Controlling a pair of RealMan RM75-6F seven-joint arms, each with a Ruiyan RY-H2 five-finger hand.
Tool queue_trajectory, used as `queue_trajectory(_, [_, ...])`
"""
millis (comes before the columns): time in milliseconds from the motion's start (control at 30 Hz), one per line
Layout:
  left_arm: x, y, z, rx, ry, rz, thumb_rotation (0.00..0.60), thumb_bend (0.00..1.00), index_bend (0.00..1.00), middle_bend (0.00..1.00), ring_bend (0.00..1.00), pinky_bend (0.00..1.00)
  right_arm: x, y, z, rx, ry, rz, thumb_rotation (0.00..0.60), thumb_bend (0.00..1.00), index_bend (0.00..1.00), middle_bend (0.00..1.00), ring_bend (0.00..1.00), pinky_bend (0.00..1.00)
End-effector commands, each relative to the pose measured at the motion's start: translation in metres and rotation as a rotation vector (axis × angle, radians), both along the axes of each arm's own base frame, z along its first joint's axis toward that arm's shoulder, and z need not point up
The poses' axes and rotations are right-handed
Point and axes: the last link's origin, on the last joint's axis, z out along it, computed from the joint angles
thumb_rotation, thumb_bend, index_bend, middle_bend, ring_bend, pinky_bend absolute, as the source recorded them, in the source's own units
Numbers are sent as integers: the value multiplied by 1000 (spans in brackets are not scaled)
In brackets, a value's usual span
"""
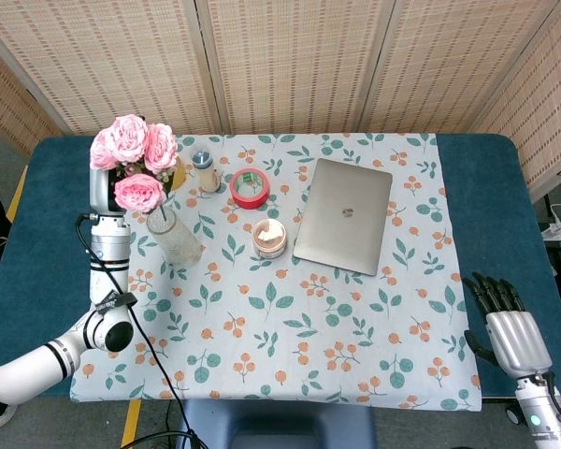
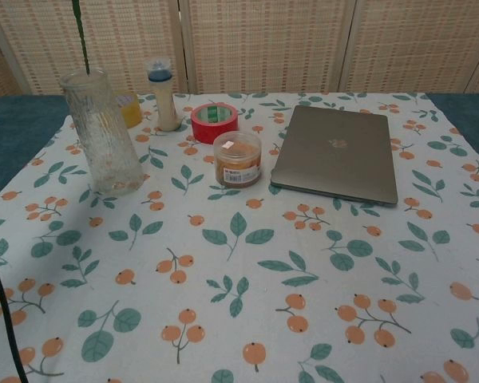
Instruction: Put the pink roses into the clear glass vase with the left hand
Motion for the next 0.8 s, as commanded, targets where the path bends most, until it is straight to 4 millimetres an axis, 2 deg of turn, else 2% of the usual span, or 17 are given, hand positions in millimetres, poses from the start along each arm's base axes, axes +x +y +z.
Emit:
queue_trajectory(33, [-8, 2, -8, -5, 33, 18, 600, 677, 617, 767, 471, 193, 0, 0, 0, 2, -2, 2, 600, 307, 0, 0, 0, 0])
queue_trajectory(167, [-30, 1, -23, -28, 61, 57, 600, 652, 593, 754, 445, 177, 1, 1, 2, -9, -5, 7, 600, 307, 0, 0, 0, 0])
queue_trajectory(267, [-43, -3, -38, -73, 103, 55, 600, 566, 374, 623, 325, 140, 1, 1, 2, -8, -5, 7, 600, 308, 0, 0, 0, 0])
queue_trajectory(333, [-49, -5, -46, -95, 116, 47, 600, 514, 181, 463, 183, 97, 1, 1, 1, -5, -5, 7, 600, 308, 0, 0, 0, 0])
queue_trajectory(433, [-57, -9, -57, -127, 128, 37, 600, 473, 58, 305, 45, 57, 2, 1, 1, -6, -6, 11, 600, 307, 0, 0, 0, 0])
queue_trajectory(500, [-62, -12, -64, -135, 158, 39, 600, 462, 25, 218, 4, 37, 2, 2, 1, -10, -6, 12, 600, 307, 0, 0, 0, 0])
queue_trajectory(633, [-71, -18, -74, -172, 225, 32, 600, 446, 0, 28, 0, 14, 1, 2, 2, -14, -6, 14, 600, 308, 0, 0, 0, 0])
queue_trajectory(800, [-80, -27, -78, -193, 323, 26, 556, 442, 0, 0, 0, 5, 1, 1, 1, -11, -5, 15, 600, 307, 0, 0, 0, 0])
